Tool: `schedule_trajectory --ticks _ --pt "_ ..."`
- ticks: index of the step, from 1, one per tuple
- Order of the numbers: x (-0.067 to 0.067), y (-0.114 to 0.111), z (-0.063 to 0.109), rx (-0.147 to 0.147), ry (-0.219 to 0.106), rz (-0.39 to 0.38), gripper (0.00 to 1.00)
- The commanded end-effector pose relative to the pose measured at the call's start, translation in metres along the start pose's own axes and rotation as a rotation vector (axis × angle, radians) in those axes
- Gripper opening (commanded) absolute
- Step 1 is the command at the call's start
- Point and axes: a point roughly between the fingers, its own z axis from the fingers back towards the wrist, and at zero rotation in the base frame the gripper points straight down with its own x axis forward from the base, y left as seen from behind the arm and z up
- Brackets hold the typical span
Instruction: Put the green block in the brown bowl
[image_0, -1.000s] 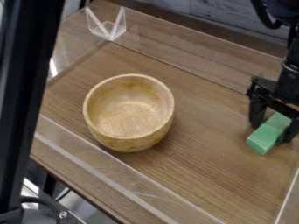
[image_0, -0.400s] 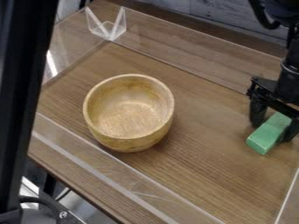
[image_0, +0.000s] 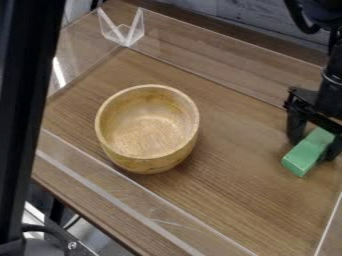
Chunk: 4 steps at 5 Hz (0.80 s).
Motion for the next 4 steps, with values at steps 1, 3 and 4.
schedule_trajectory --ticks 1,3,4 --pt "0.0064 -0.0028 0.0159 -0.006 -0.059 -0.024 1.0" --pt "0.0084 -0.0005 0.0166 -0.006 -0.073 -0.025 1.0" --pt "0.0078 0.0002 0.0162 -0.006 -0.07 -0.024 0.0"
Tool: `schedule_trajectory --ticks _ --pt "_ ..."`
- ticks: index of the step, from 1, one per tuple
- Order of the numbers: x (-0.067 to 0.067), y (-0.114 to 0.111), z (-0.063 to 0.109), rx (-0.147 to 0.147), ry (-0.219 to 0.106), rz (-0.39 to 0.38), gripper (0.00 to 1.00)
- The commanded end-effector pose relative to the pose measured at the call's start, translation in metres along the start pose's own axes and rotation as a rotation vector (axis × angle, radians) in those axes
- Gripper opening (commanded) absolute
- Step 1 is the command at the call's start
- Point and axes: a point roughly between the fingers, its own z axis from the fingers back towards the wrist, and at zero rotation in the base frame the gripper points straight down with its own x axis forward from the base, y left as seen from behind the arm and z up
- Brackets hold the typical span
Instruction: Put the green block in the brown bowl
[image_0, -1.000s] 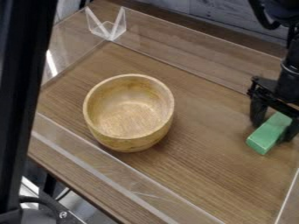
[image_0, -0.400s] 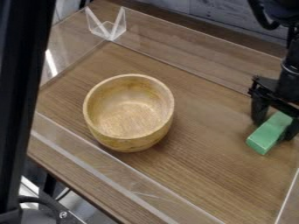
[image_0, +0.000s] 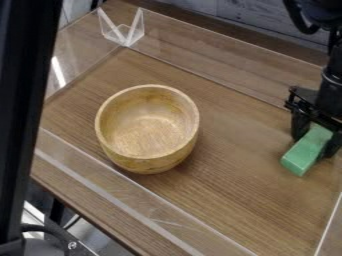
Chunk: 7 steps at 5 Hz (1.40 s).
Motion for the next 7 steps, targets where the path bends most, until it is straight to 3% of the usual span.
schedule_trajectory --ticks 1,3,4,5,7 --pt "0.002 0.003 0.023 0.004 -0.039 -0.004 0.0" --pt "-0.006 0.012 0.047 0.033 -0.038 -0.01 0.0" --pt "-0.017 0.025 0.08 0.059 -0.085 0.01 0.0" --pt "-0.029 0.051 0.103 0.073 -0.102 0.053 0.0" --pt "-0.064 0.122 0.122 0.099 -0.09 0.167 0.0"
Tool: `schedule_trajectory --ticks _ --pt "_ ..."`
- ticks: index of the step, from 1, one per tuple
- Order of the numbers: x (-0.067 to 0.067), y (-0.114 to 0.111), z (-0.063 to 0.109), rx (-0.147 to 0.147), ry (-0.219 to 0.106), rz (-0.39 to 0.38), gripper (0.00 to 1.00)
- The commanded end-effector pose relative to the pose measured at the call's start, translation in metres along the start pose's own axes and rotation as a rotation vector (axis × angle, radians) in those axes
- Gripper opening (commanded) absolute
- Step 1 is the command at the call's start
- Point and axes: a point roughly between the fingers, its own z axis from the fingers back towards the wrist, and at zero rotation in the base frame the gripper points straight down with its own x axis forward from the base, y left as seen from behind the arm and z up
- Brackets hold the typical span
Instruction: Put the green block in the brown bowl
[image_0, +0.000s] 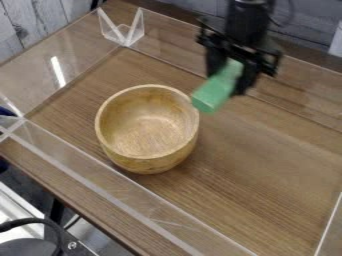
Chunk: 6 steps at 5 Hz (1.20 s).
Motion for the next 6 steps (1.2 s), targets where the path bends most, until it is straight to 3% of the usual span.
schedule_trajectory --ticks 1,2,4,6 --pt "-0.008 0.031 0.014 0.012 -0.048 0.017 0.0" --pt "-0.021 0.053 0.007 0.02 -0.037 0.024 0.0" --pt "-0.037 0.058 -0.014 0.023 0.002 0.017 0.0" --pt "-0.044 0.059 -0.027 0.019 0.02 0.014 0.0"
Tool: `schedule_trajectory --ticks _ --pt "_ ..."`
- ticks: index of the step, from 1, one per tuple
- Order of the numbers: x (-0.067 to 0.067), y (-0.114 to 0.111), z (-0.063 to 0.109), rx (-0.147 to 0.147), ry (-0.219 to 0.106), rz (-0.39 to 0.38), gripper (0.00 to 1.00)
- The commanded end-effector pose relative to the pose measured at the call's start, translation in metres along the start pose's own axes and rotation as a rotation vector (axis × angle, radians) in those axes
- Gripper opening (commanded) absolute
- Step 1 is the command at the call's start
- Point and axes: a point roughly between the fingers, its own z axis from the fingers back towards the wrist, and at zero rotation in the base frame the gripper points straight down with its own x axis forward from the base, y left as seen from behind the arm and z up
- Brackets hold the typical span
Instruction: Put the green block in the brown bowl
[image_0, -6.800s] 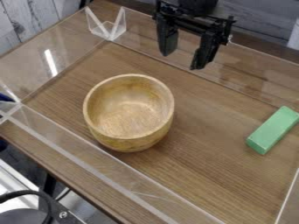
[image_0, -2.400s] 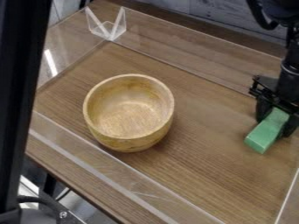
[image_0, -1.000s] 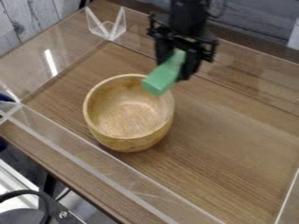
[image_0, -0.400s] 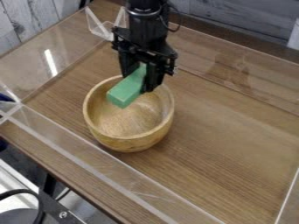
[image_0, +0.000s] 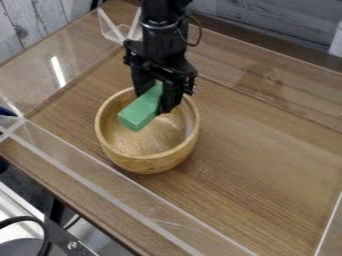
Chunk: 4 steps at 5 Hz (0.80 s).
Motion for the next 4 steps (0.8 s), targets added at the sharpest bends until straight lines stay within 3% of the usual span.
schedule_trajectory --ticks 1,4 --pt "0.004 0.005 0.004 0.013 -0.032 0.006 0.0" --pt "0.001 0.006 -0.008 0.006 -0.025 0.011 0.0"
